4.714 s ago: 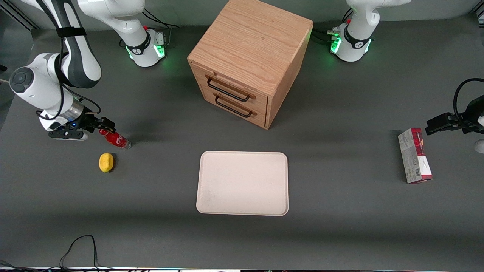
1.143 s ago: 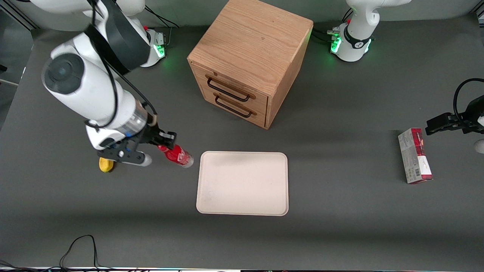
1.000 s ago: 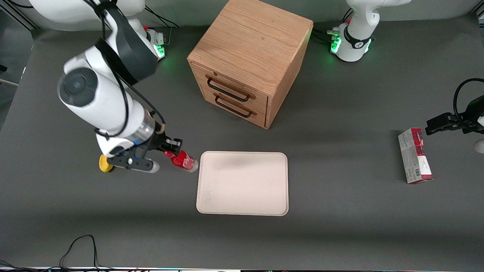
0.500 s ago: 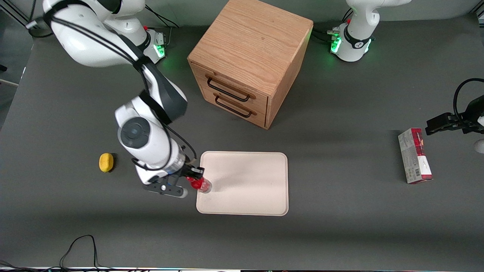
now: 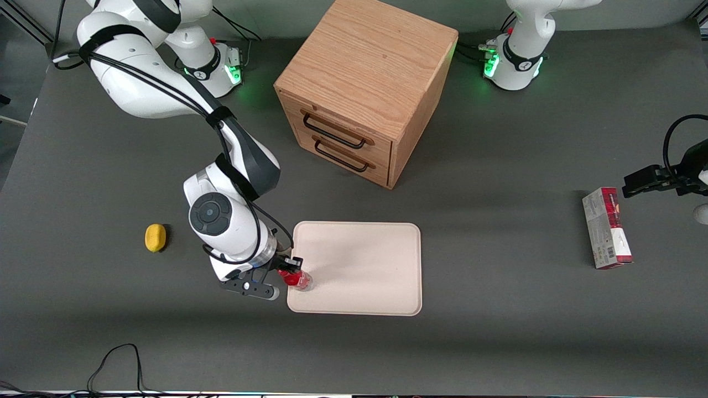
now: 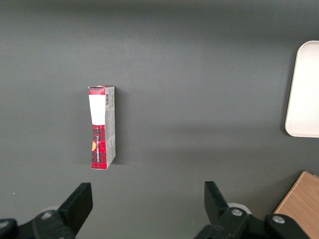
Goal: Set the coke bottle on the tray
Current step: 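Lower the bottle onto the tray and open the right gripper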
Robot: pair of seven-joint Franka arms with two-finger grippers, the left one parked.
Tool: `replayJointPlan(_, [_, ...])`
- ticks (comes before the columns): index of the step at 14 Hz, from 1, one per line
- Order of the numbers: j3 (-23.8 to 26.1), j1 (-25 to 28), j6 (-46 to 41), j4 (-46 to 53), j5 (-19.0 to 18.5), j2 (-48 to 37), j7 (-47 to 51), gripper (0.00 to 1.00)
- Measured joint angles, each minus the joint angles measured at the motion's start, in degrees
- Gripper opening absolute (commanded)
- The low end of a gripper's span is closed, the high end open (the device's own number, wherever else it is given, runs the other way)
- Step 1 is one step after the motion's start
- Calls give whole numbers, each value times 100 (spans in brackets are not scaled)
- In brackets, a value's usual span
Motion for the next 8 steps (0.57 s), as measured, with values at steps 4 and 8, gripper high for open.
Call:
replayJointPlan(4, [1,12,241,-16,-163,7,10,100])
replayJointPlan(8, [0,-6,272,9,-182,-35,-2,100])
